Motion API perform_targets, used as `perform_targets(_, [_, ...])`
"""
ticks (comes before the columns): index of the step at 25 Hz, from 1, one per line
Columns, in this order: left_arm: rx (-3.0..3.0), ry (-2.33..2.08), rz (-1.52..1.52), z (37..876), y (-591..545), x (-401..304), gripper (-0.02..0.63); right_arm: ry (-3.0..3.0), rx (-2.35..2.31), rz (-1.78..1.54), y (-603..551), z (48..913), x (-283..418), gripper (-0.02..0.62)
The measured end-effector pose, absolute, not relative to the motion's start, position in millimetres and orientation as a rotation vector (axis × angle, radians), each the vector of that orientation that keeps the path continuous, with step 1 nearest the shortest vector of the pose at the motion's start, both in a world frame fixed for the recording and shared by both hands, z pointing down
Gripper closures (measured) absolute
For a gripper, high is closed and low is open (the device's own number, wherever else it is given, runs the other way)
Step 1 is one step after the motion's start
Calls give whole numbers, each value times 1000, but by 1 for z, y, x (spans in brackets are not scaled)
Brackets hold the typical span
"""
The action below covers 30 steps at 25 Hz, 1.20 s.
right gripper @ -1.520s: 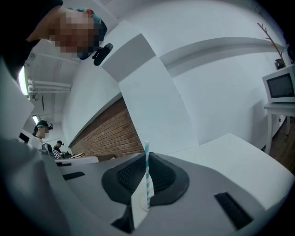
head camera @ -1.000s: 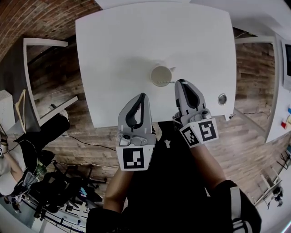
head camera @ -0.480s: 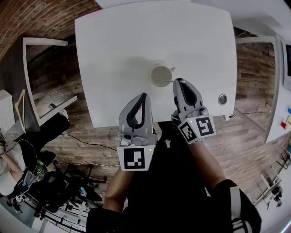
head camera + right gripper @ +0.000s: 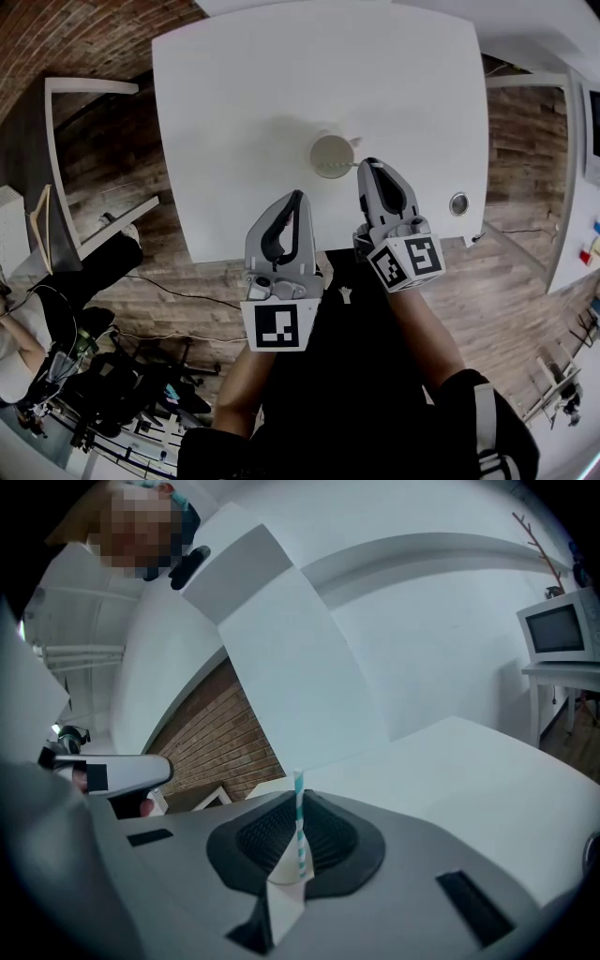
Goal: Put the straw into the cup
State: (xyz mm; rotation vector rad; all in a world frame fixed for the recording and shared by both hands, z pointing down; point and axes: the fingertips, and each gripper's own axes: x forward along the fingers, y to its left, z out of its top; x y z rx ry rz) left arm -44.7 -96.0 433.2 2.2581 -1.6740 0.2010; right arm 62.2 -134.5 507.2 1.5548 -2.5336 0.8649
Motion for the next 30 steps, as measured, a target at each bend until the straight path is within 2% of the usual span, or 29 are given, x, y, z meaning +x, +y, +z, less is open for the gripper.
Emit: perform_targets(30, [2260, -1660, 193, 433, -91, -33, 603, -2514, 1598, 975, -128, 520, 85, 572])
